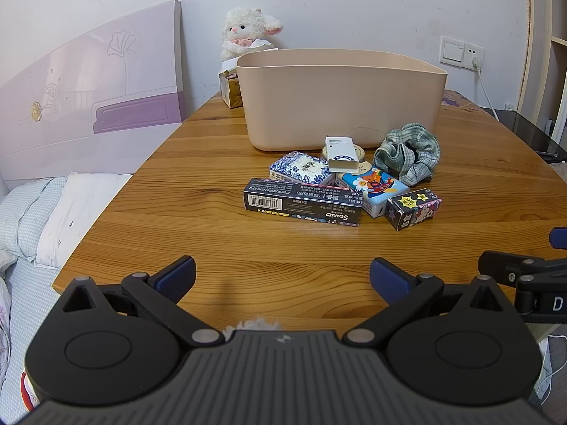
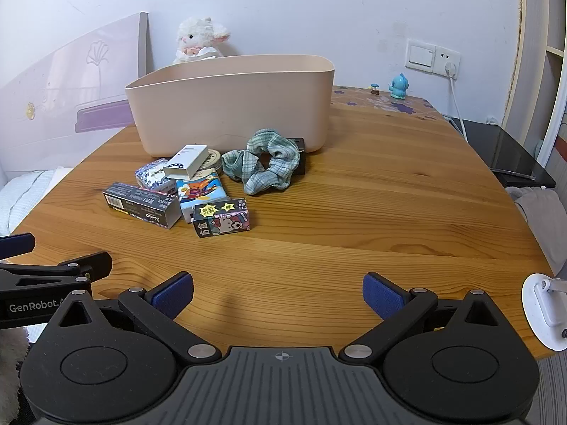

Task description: Organize objects

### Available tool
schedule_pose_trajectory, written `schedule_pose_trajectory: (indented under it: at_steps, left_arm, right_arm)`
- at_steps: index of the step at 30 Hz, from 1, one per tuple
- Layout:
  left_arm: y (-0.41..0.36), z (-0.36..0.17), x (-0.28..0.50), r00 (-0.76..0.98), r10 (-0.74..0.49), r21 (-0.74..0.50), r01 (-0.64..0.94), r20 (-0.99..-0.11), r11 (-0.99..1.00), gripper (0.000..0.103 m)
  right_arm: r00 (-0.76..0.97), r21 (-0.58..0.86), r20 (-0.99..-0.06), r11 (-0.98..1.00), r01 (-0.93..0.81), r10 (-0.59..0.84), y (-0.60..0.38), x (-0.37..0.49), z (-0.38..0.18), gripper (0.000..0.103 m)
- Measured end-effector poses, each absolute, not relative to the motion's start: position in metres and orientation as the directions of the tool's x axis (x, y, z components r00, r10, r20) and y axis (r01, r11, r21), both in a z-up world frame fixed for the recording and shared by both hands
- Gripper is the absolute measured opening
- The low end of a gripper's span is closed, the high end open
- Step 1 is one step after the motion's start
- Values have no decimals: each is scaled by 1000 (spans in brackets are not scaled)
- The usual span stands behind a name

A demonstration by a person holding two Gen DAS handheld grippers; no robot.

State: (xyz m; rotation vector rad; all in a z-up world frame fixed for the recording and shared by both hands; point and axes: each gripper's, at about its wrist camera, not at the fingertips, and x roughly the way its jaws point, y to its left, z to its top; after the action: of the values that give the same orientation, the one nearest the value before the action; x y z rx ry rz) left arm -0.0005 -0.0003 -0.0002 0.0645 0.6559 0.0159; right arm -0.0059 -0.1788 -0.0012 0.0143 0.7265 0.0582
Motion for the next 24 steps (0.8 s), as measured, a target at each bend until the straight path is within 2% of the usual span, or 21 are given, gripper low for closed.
schedule_pose_trajectory:
  at_steps: [24]
  left_arm:
    - [0, 0, 0, 792, 35, 66, 7, -609, 998, 103]
  right_arm:
    - [749, 32, -660, 998, -51, 59, -176, -6, 0, 103]
